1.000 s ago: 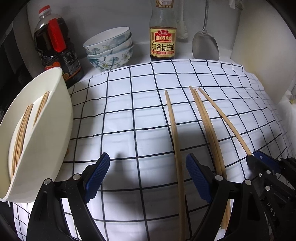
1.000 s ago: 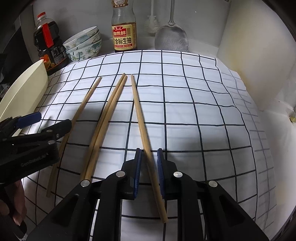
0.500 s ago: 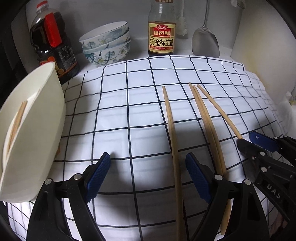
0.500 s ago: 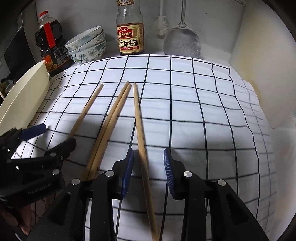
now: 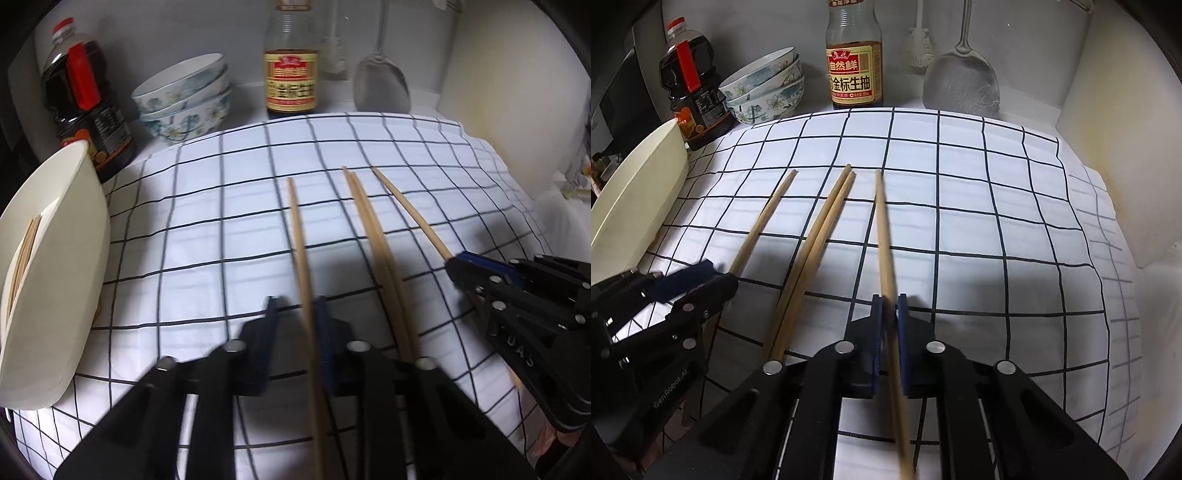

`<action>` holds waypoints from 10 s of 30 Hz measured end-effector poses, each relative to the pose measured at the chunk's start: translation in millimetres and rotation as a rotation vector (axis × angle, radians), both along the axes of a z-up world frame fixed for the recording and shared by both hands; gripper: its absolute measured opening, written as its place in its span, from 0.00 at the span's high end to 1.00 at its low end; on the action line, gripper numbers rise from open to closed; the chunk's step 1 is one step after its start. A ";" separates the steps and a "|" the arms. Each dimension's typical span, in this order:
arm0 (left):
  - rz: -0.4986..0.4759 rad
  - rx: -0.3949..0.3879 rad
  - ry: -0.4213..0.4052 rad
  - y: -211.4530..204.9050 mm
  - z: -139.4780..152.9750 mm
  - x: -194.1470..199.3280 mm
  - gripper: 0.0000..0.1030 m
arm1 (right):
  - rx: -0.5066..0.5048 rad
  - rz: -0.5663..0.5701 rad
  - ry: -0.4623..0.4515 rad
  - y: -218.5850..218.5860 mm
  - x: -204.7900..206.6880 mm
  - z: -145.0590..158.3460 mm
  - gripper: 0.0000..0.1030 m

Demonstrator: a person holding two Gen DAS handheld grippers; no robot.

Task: Organize utensils
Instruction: 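Close the right tool on a chopstick while the left tool grasps another, then carry both held chopsticks over the white bowl, then lower both chopsticks into the white bowl and open both tools, then move both open tools back to the last chopsticks on the cloth, then close the right tool on a chopstick while the left tool grasps the other, then carry both held chopsticks over the white bowl, then lower both chopsticks into the white bowl and open both tools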

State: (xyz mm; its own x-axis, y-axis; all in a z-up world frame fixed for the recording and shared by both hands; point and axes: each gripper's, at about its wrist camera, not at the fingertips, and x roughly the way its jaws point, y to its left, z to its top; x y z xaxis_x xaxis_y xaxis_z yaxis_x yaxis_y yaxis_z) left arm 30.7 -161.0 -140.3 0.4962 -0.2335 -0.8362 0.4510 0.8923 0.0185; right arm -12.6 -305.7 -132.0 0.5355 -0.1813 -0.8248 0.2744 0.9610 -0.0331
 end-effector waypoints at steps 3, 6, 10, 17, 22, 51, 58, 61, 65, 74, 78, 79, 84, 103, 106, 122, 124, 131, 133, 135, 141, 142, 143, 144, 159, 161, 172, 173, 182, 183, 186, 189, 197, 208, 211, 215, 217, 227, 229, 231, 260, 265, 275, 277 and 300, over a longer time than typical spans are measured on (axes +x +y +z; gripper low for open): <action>-0.005 0.016 0.007 -4.7 0.2 -0.1 0.93 | 0.019 -0.017 -0.004 -0.5 -2.2 -0.2 0.94; 0.000 0.011 0.034 -2.6 0.5 3.1 0.93 | 0.069 -0.043 -0.010 -3.9 -7.0 0.4 0.94; 0.005 0.030 0.057 2.3 2.4 3.3 0.93 | 0.117 -0.081 -0.004 -6.9 -16.3 1.3 0.94; 0.000 0.015 0.042 15.5 26.1 -3.7 0.93 | 0.157 -0.114 -0.020 0.1 -32.1 11.6 0.94; -0.015 -0.007 -0.006 29.4 59.1 -7.5 0.93 | 0.169 -0.123 -0.072 12.0 -42.0 34.5 0.94; 0.410 -0.053 -0.145 288.0 118.0 59.0 0.93 | 0.194 0.316 -0.156 244.2 125.3 99.1 0.94; 0.440 -0.062 -0.106 306.2 99.3 84.0 0.93 | 0.233 0.312 -0.101 264.4 162.4 76.5 0.94; 0.437 -0.050 -0.086 303.8 85.8 93.9 0.93 | 0.233 0.300 -0.071 266.2 173.4 66.3 0.94; 0.420 -0.031 -0.084 299.6 76.4 97.7 0.93 | 0.224 0.293 -0.051 264.1 178.6 58.0 0.94; 0.419 -0.011 -0.064 303.1 65.2 102.0 0.93 | 0.217 0.281 -0.016 262.2 188.4 44.7 0.94; 0.421 -0.004 -0.058 302.3 61.5 106.1 0.93 | 0.214 0.284 -0.007 263.7 193.8 41.6 0.94; 0.422 -0.001 -0.055 302.2 61.0 106.8 0.92 | 0.212 0.284 -0.006 264.3 194.4 41.9 0.94; 0.435 0.009 -0.063 303.7 63.6 104.7 0.79 | 0.193 0.274 -0.016 263.7 190.1 45.6 0.93; 0.451 -0.004 -0.135 304.6 92.7 62.8 0.38 | 0.169 0.241 -0.078 259.0 140.0 72.1 0.76; 0.454 -0.012 -0.145 300.9 97.3 54.2 0.23 | 0.170 0.227 -0.089 254.5 126.9 76.6 0.73; 0.393 -0.022 -0.152 243.0 113.3 12.5 0.11 | 0.135 0.129 -0.107 197.8 42.2 83.6 0.59; 0.384 -0.017 -0.147 234.7 112.5 7.7 0.11 | 0.137 0.117 -0.101 187.5 32.6 81.4 0.56; 0.354 -0.026 -0.114 196.6 108.5 -7.6 0.08 | 0.129 0.058 -0.089 151.6 1.2 78.9 0.52; 0.339 -0.025 -0.108 183.6 107.3 -12.0 0.08 | 0.122 0.040 -0.093 141.1 -7.0 80.8 0.51; 0.321 -0.028 -0.109 169.0 106.5 -16.1 0.07 | 0.112 0.020 -0.095 127.4 -15.6 81.1 0.50; 0.264 -0.017 -0.102 127.5 98.5 -27.9 0.07 | 0.092 -0.037 -0.075 87.4 -36.7 70.7 0.50; 0.255 -0.016 -0.098 121.4 96.0 -29.4 0.07 | 0.090 -0.047 -0.069 81.4 -39.7 67.3 0.50; 0.250 -0.015 -0.095 117.4 94.1 -29.7 0.07 | 0.089 -0.053 -0.065 77.3 -41.1 64.8 0.50; 0.243 -0.013 -0.089 110.9 90.5 -30.7 0.07 | 0.090 -0.060 -0.059 72.2 -42.3 61.0 0.50; 0.237 0.032 -0.054 75.0 52.6 -29.6 0.07 | 0.080 -0.076 -0.006 40.9 -27.3 9.1 0.50; 0.235 0.037 -0.053 73.5 50.7 -29.7 0.07 | 0.076 -0.075 0.002 40.8 -24.8 5.0 0.50; 0.234 0.052 -0.047 72.2 46.1 -28.3 0.07 | 0.044 -0.059 0.010 40.6 -18.4 1.0 0.50; 0.233 0.053 -0.049 72.0 46.3 -28.4 0.07 | 0.045 -0.057 0.010 39.9 -18.5 0.6 0.50; 0.226 0.041 -0.050 64.1 43.6 -25.4 0.07 | -0.035 -0.002 0.003 50.2 -14.0 -2.2 0.73; 0.220 0.035 -0.052 61.1 43.1 -24.6 0.07 | -0.039 -0.001 0.000 48.6 -15.0 -2.2 0.81; 0.198 0.021 -0.055 49.3 40.4 -21.3 0.07 | -0.025 -0.019 -0.011 36.7 -21.0 -1.4 0.94; 0.177 0.017 -0.049 35.3 35.9 -18.9 0.07 | -0.019 -0.047 -0.019 24.5 -29.1 -0.8 0.94; 0.139 0.020 -0.045 1.3 21.4 -11.5 0.07 | -0.008 -0.104 -0.029 -5.1 -55.8 -0.5 0.94; 0.101 0.041 -0.037 -22.6 2.7 -6.8 0.08 | 0.008 -0.129 -0.057 -23.7 -62.8 0.2 0.77; 0.098 0.058 -0.028 -25.8 -2.9 -7.4 0.22 | -0.026 -0.113 -0.054 -22.5 -56.8 -0.8 0.77; 0.084 0.020 -0.018 -27.0 -2.8 -12.4 0.45 | -0.070 -0.089 -0.044 -16.8 -51.9 -2.1 0.77; 0.060 0.013 -0.019 -31.2 -1.7 -17.3 0.58 | -0.067 -0.081 -0.049 -16.3 -51.6 -2.3 0.81; 0.008 0.003 0.004 -39.9 0.0 -26.5 0.93 | -0.006 -0.095 -0.038 -17.9 -55.3 -0.1 0.94; 0.014 -0.002 0.019 -35.2 2.2 -26.2 0.93 | 0.013 -0.100 -0.042 -16.8 -57.8 2.7 0.94; 0.019 -0.013 0.023 -29.8 6.8 -26.6 0.93 | 0.022 -0.100 -0.052 -12.2 -61.1 8.6 0.94; 0.408 -0.049 -0.176 236.8 127.6 15.7 0.93 | 0.159 0.324 -0.183 221.3 89.7 106.9 0.94; 0.436 -0.043 -0.160 267.3 114.3 40.1 0.93 | 0.170 0.342 -0.157 247.4 122.9 94.4 0.94; 0.446 -0.036 -0.108 288.7 88.6 71.1 0.93 | 0.184 0.331 -0.085 273.5 160.9 66.3 0.94; 0.447 -0.030 -0.106 290.7 85.8 73.0 0.93 | 0.180 0.325 -0.077 273.7 163.7 62.3 0.94; 0.503 0.014 -0.135 301.7 89.2 64.8 0.54 | 0.131 0.286 -0.084 265.5 149.0 71.6 0.80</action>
